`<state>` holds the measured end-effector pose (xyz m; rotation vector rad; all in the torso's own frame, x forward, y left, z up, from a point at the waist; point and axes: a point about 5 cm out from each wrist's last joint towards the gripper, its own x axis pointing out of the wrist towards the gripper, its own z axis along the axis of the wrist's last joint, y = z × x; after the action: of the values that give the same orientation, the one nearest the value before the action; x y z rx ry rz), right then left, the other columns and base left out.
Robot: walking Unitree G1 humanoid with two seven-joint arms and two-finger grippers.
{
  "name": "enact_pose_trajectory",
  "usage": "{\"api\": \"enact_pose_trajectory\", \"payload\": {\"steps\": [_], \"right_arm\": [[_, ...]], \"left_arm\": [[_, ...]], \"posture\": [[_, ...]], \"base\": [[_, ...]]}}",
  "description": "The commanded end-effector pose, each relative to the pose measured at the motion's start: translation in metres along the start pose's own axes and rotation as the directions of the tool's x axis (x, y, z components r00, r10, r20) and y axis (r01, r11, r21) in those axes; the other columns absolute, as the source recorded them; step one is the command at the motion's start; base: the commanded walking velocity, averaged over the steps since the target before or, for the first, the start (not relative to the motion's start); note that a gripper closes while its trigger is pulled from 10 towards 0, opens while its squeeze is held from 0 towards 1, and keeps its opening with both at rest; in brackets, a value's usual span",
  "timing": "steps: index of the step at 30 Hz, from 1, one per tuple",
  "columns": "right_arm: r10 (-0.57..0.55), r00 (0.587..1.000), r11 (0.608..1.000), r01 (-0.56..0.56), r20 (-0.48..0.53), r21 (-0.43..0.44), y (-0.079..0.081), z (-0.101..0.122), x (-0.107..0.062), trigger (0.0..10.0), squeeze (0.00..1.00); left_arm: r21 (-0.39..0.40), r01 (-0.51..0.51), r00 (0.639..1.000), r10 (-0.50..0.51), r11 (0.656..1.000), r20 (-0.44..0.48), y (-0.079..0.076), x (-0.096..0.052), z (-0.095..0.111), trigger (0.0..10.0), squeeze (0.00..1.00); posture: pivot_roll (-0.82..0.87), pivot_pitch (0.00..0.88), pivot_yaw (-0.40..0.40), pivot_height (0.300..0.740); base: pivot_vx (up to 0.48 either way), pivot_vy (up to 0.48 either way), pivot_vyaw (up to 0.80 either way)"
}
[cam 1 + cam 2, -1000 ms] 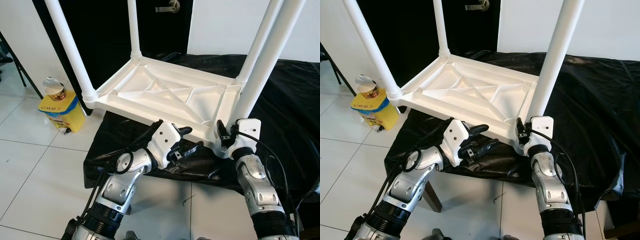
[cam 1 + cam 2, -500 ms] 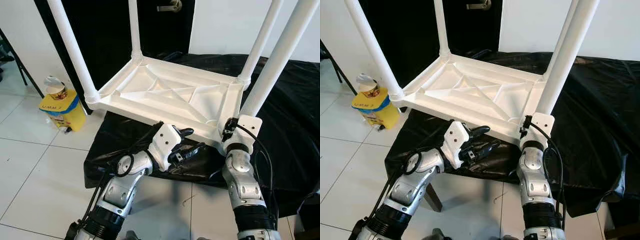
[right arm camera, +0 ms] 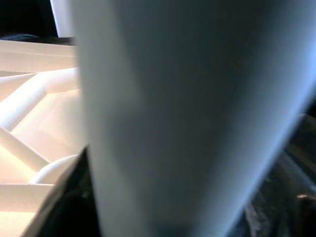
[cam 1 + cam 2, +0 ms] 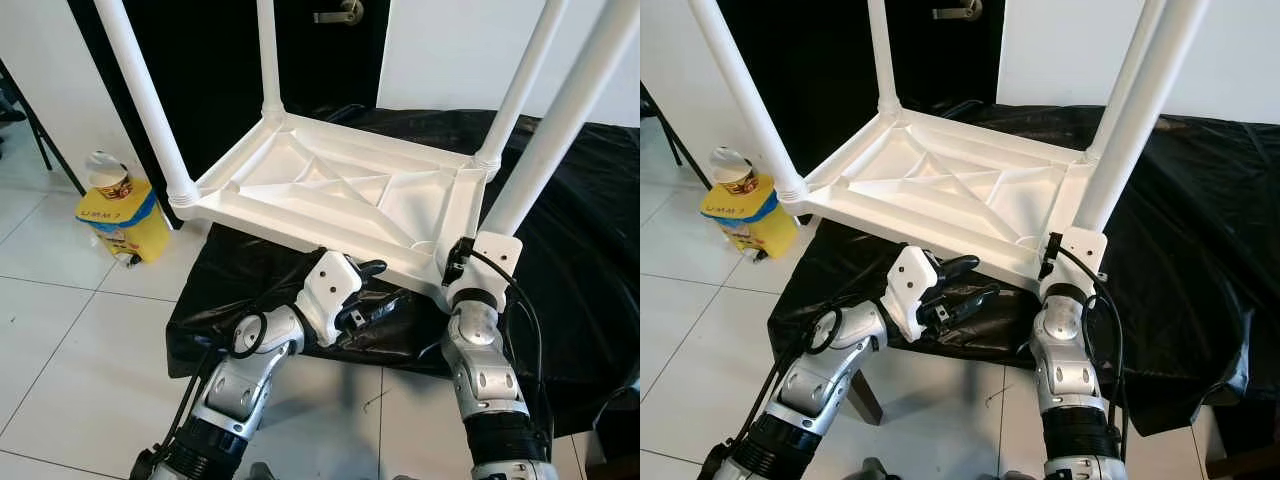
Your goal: Building children table
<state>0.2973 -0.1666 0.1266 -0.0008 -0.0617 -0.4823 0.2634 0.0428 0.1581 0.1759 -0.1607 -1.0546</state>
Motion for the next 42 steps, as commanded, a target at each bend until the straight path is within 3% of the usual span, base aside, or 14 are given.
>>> {"api": "enact_pose_trajectory", "payload": {"steps": [1,9,10,16,21,25,27,28,30,34,36,39,41,42], "right_arm": [[-0.04,0.999,0.999,0.04,-0.012,-0.012,-0.009,-0.005,-0.001,10.0,1.0],[-0.009,0.996,1.0,0.01,0.09,-0.008,-0.019,0.007,-0.003,10.0,1.0],[0.029,0.992,1.0,-0.028,0.123,-0.009,-0.023,0.011,-0.002,10.0,0.0],[0.093,0.989,0.996,-0.092,0.116,-0.013,-0.024,0.012,0.001,10.0,0.0],[0.345,0.928,0.939,-0.338,0.141,-0.066,-0.024,0.02,0.009,10.0,0.0],[0.398,0.908,0.917,-0.394,0.131,-0.06,-0.025,0.02,0.012,10.0,0.0],[0.527,0.845,0.849,-0.527,0.093,-0.023,-0.024,0.019,0.018,10.0,0.0],[0.527,0.845,0.849,-0.527,0.093,-0.023,-0.024,0.019,0.018,10.0,0.0],[0.641,0.763,0.767,-0.642,0.081,-0.023,-0.022,0.021,0.022,10.0,0.0],[0.711,0.701,0.703,-0.709,0.051,-0.057,-0.022,0.022,0.026,10.0,0.0],[0.774,0.634,0.631,-0.769,0.007,-0.1,-0.023,0.022,0.03,10.0,0.0],[0.8,0.599,0.594,-0.796,-0.018,-0.115,-0.025,0.023,0.033,10.0,0.0],[0.848,0.526,0.518,-0.849,-0.066,-0.106,-0.027,0.023,0.036,10.0,0.0],[0.848,0.526,0.518,-0.849,-0.066,-0.106,-0.027,0.023,0.036,10.0,0.0]], "left_arm": [[0.005,-0.026,1.0,0.026,1.0,0.004,0.002,-0.001,0.003,10.0,0.0],[0.001,-0.029,1.0,0.029,1.0,-0.002,0.001,-0.001,0.001,10.0,0.0],[-0.005,-0.031,1.0,0.031,1.0,-0.001,-0.001,-0.001,0.001,10.0,0.0],[-0.006,-0.03,1.0,0.03,1.0,-0.001,-0.002,0.0,0.001,10.0,0.0],[-0.009,-0.042,0.999,0.042,0.999,0.001,0.001,0.0,0.002,10.0,0.0],[-0.007,-0.048,0.999,0.048,0.999,-0.002,0.003,0.0,0.002,10.0,0.0],[-0.001,-0.054,0.999,0.054,0.999,-0.003,0.006,0.0,0.004,10.0,0.0],[-0.001,-0.054,0.999,0.054,0.999,-0.003,0.006,0.0,0.004,10.0,0.0],[0.014,-0.053,0.999,0.053,0.999,-0.006,0.008,-0.001,0.005,10.0,0.0],[0.026,-0.055,0.998,0.055,0.998,-0.016,0.009,-0.003,0.005,10.0,0.0],[0.033,-0.062,0.998,0.063,0.998,-0.019,0.011,-0.003,0.005,10.0,0.0],[0.034,-0.068,0.998,0.069,0.997,-0.016,0.013,-0.003,0.006,10.0,0.0],[0.035,-0.07,0.997,0.071,0.997,-0.014,0.013,-0.003,0.007,10.0,0.0],[0.035,-0.07,0.997,0.071,0.997,-0.014,0.013,-0.003,0.007,10.0,0.0]], "posture": [[-0.07,0.009,-0.017,0.74],[-0.1,0.029,-0.023,0.74],[-0.1,0.033,-0.025,0.74],[-0.1,0.037,-0.027,0.74],[-0.09,0.035,-0.029,0.74],[-0.08,0.029,-0.023,0.74],[-0.06,0.026,-0.013,0.74],[-0.06,0.026,-0.013,0.74],[-0.04,0.023,-0.009,0.74],[-0.03,0.015,-0.011,0.74],[-0.03,0.012,-0.015,0.74],[-0.03,0.013,-0.015,0.74],[-0.02,0.017,-0.019,0.74],[-0.02,0.017,-0.019,0.74]], "base": [[0.0,0.0,0.0],[0.0,0.0,0.0],[0.0,0.0,0.0],[0.0,0.0,0.0],[0.0,0.0,0.0],[0.0,0.0,0.0],[0.0,0.0,0.0],[0.0,0.0,0.0],[0.0,0.0,0.0],[0.0,0.0,0.0],[0.0,0.0,0.0],[0.0,0.0,0.0],[0.0,0.0,0.0],[0.0,0.0,0.0]]}}
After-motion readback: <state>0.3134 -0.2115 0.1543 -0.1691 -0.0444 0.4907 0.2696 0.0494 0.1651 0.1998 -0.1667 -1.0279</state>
